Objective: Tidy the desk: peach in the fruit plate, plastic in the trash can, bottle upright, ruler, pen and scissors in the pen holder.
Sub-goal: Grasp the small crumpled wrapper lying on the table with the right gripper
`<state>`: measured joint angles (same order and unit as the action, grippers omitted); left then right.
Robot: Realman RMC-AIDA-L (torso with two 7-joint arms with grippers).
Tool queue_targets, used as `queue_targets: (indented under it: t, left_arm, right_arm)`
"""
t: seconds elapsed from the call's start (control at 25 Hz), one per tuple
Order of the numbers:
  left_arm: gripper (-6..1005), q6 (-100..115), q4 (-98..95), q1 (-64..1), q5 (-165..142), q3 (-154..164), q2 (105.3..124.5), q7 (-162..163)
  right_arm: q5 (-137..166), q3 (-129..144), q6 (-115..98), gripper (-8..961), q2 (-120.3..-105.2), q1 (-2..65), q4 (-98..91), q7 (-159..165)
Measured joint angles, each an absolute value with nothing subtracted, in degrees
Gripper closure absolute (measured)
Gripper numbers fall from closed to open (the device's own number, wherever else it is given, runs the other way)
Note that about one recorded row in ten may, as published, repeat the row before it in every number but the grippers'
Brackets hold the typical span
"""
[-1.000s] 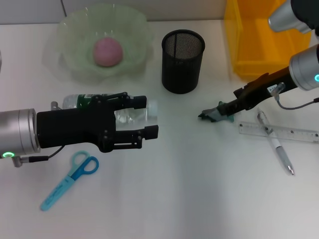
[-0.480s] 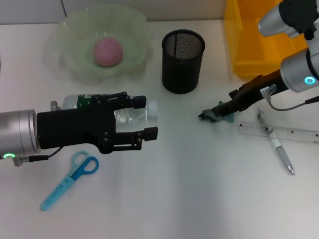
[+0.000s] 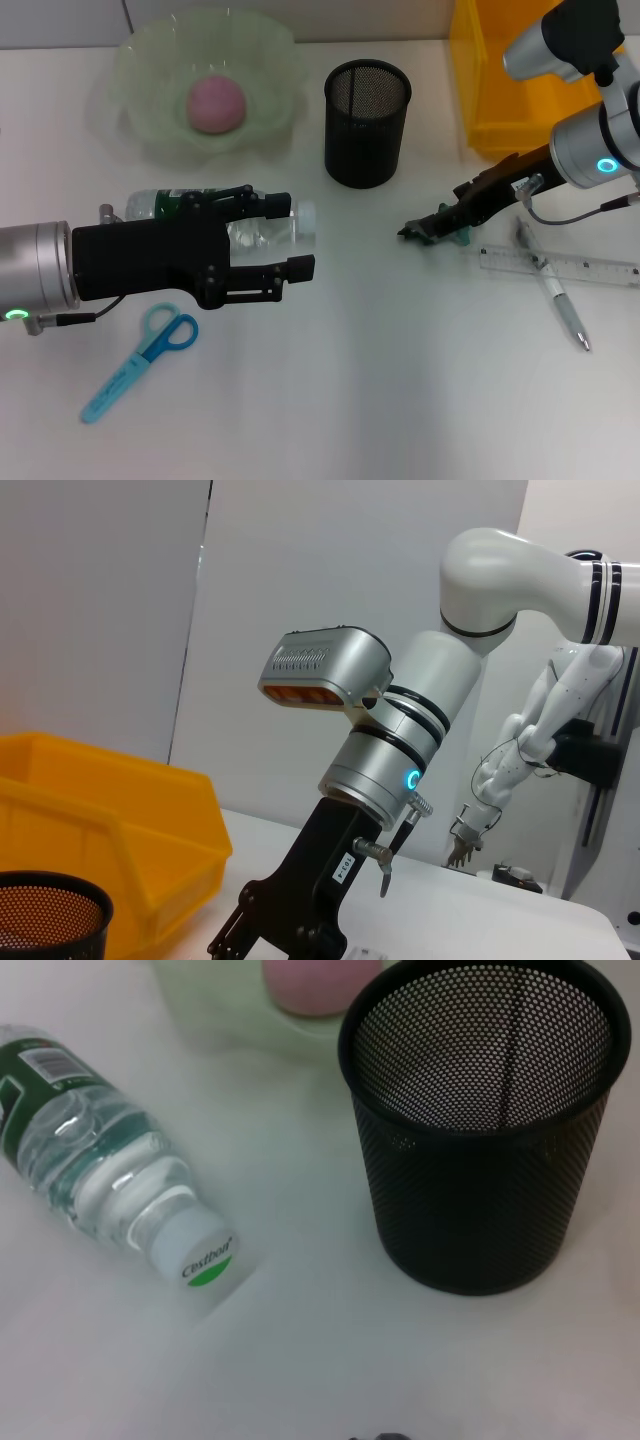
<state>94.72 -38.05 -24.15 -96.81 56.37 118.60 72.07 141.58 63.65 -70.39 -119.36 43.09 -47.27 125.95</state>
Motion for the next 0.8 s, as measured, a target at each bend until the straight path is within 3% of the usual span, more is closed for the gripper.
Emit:
queue_targets:
  t: [0.72,0.8]
  left_arm:
    - [198,94.9,-38.0,-24.4,-96.3,56.0,118.66,69.8]
    - [198,95.0,-38.0,-24.4,-96.3,56.0,118.65,69.8]
  right_arm:
    - [141.6,64.3,-69.2,211,-119.35,43.7,-44.6,125.8]
    - [141.6,64.2,-69.2,258,-119.35,43.7,-44.5,125.8]
